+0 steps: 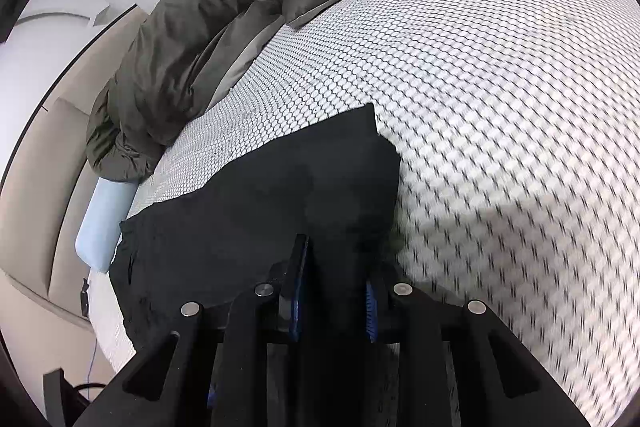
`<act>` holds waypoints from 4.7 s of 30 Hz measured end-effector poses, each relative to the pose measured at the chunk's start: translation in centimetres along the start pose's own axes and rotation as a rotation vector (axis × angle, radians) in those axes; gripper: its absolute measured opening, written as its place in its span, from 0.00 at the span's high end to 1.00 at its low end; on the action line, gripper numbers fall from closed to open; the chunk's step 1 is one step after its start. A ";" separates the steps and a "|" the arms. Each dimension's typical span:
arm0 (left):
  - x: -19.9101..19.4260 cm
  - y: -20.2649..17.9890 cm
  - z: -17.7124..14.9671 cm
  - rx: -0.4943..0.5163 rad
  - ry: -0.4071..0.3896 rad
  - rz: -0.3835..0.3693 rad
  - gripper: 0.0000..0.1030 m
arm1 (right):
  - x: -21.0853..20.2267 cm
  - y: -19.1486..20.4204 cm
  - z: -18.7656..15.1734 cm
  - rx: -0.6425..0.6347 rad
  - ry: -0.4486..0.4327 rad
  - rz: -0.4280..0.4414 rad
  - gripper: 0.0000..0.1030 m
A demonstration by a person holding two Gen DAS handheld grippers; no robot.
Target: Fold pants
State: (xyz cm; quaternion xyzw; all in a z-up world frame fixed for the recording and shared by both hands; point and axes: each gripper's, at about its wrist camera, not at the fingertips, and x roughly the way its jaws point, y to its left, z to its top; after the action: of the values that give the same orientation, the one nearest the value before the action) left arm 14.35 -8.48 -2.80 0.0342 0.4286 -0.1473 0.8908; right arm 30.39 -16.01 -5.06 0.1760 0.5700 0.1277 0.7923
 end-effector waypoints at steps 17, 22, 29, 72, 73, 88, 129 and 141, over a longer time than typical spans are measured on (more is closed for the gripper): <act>0.4 0.0 -0.4 0.024 0.013 -0.001 0.17 | 4.0 1.7 5.4 -0.044 0.037 -0.073 0.75; 0.6 0.5 -0.2 0.030 0.013 -0.001 0.16 | 1.5 1.3 1.6 -0.030 0.001 -0.082 0.68; 0.5 0.9 -0.5 0.020 -0.013 -0.030 0.16 | -0.7 0.7 -3.3 0.005 0.004 -0.056 0.67; -4.5 7.0 1.3 -0.103 -0.139 -0.052 0.11 | -3.3 4.9 -7.5 -0.463 -0.033 -0.238 0.68; -4.9 8.0 1.4 -0.125 -0.167 -0.009 0.11 | -4.1 4.8 -7.5 -0.430 -0.059 -0.221 0.68; -3.7 17.0 -1.8 -0.190 -0.086 0.088 0.46 | -1.2 7.7 -11.6 -0.630 0.040 -0.245 0.68; 4.2 20.6 7.3 -0.286 -0.027 0.037 0.65 | 4.8 10.7 -4.2 -0.500 0.039 -0.266 0.68; -5.3 22.4 2.2 -0.366 -0.118 0.073 0.19 | -0.8 8.2 -5.2 -0.446 -0.079 -0.221 0.25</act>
State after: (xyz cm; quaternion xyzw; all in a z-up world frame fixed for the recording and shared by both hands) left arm 19.39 13.76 1.24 -0.1218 0.3936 -0.0363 0.9105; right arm 25.18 -8.21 -2.42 -0.0617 0.5122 0.1556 0.8424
